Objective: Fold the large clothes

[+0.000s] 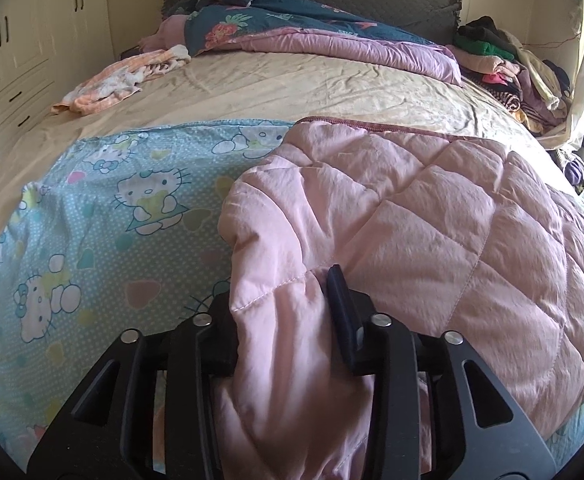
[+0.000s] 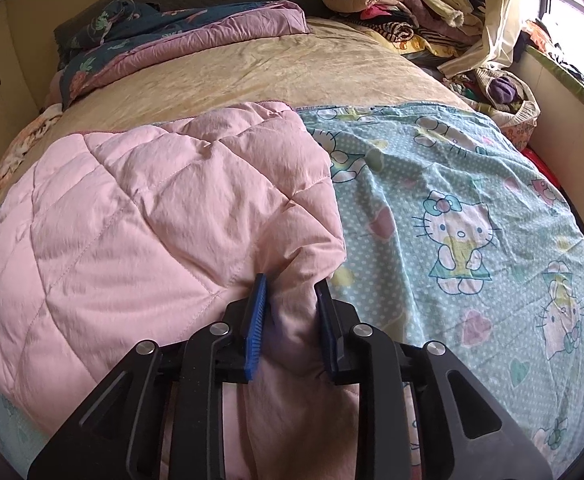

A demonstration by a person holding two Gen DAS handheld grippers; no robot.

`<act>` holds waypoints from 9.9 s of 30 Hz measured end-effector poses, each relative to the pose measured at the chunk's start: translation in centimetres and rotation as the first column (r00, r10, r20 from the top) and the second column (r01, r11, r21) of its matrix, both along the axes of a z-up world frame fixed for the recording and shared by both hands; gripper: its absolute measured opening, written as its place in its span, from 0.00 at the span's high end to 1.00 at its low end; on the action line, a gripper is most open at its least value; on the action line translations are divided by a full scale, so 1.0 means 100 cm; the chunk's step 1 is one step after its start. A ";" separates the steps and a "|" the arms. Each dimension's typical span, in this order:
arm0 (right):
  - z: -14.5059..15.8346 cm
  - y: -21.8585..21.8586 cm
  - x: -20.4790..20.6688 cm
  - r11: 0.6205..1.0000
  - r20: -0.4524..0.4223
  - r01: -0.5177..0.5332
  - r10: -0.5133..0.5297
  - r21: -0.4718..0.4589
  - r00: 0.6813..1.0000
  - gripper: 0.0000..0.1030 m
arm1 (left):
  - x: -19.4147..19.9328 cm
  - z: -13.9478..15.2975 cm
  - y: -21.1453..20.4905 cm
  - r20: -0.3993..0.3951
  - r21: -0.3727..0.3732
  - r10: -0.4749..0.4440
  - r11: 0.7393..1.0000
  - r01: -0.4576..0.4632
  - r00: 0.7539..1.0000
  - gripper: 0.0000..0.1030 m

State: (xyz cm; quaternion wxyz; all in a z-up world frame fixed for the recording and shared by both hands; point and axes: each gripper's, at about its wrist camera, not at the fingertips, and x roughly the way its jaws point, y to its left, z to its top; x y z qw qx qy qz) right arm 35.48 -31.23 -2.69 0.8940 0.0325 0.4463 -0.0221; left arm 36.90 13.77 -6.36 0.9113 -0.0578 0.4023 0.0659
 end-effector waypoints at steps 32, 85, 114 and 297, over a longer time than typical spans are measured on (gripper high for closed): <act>0.112 0.032 -0.144 0.987 0.282 -0.140 0.111 0.085 0.953 0.04 | -0.121 0.094 -0.033 0.163 -0.031 -0.052 0.998 0.057 0.985 0.09; 0.018 0.034 -0.186 0.971 0.097 0.028 -0.052 0.237 0.994 0.04 | -0.149 -0.002 -0.036 -0.006 -0.138 -0.031 0.990 0.030 1.000 0.09; -0.030 -0.004 -0.073 0.824 -0.062 0.241 -0.245 0.512 0.968 0.04 | -0.060 -0.055 0.024 -0.123 -0.657 0.175 0.723 -0.212 0.977 0.08; 0.072 0.148 -0.456 0.960 0.359 -0.279 0.252 0.026 0.899 0.04 | -0.407 0.055 -0.123 0.203 -0.044 -0.189 0.978 0.202 0.961 0.09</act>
